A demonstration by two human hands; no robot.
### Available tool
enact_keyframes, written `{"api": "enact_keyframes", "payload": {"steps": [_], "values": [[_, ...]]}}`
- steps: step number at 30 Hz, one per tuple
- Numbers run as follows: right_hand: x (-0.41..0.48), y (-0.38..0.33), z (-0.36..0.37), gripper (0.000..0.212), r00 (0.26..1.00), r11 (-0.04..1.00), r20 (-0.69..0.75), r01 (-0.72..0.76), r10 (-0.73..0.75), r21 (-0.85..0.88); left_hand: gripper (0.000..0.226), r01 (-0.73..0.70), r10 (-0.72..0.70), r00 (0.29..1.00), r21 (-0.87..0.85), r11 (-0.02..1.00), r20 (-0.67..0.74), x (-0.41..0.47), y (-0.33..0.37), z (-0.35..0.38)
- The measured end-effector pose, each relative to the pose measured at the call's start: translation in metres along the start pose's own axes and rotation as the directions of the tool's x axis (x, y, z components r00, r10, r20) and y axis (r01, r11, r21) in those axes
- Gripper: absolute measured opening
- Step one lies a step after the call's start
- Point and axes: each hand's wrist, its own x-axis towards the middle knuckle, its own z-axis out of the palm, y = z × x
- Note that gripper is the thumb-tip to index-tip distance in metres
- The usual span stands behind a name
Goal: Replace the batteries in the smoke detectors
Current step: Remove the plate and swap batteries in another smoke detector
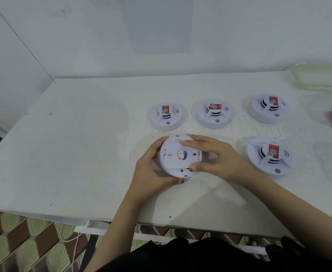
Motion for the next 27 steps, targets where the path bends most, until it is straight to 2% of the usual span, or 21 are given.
{"api": "enact_keyframes", "payload": {"steps": [3, 5, 8, 10, 13, 16, 21, 27], "values": [[-0.002, -0.002, 0.003, 0.059, 0.999, 0.992, -0.021, -0.028, 0.031, 0.120, 0.092, -0.016, 0.015, 1.000, 0.007, 1.000, 0.007, 0.001, 0.000, 0.000], [-0.004, -0.003, 0.004, 0.061, 0.999, 0.992, -0.048, -0.007, 0.013, 0.125, 0.092, -0.019, 0.019, 1.000, 0.009, 1.000, 0.013, 0.002, 0.000, 0.000], [-0.004, 0.002, 0.004, 0.067, 0.996, 0.999, -0.087, 0.018, -0.021, -0.042, 0.092, -0.021, 0.021, 1.000, 0.007, 1.000, 0.009, 0.002, -0.001, 0.000], [-0.004, 0.003, 0.002, 0.063, 0.990, 0.980, -0.116, 0.058, -0.082, -0.191, 0.093, -0.015, 0.016, 1.000, 0.005, 1.000, -0.007, 0.001, -0.001, 0.000], [-0.003, 0.000, 0.000, 0.060, 0.951, 0.866, -0.134, 0.190, -0.280, -0.464, 0.095, -0.007, 0.007, 1.000, 0.006, 1.000, -0.029, -0.001, -0.002, 0.001], [0.002, -0.006, 0.000, 0.060, 0.917, 0.742, -0.106, 0.240, -0.385, -0.626, 0.097, 0.001, 0.000, 0.999, 0.006, 1.000, -0.052, -0.002, -0.002, 0.003], [0.007, -0.012, 0.000, 0.060, 0.913, 0.647, -0.064, 0.235, -0.403, -0.725, 0.094, -0.004, 0.004, 0.997, 0.008, 1.000, -0.081, -0.002, 0.001, 0.005], [0.008, -0.016, 0.001, 0.056, 0.920, 0.660, -0.100, 0.192, -0.378, -0.726, 0.088, -0.020, 0.022, 0.995, 0.016, 1.000, -0.095, 0.000, 0.001, 0.007]]}}
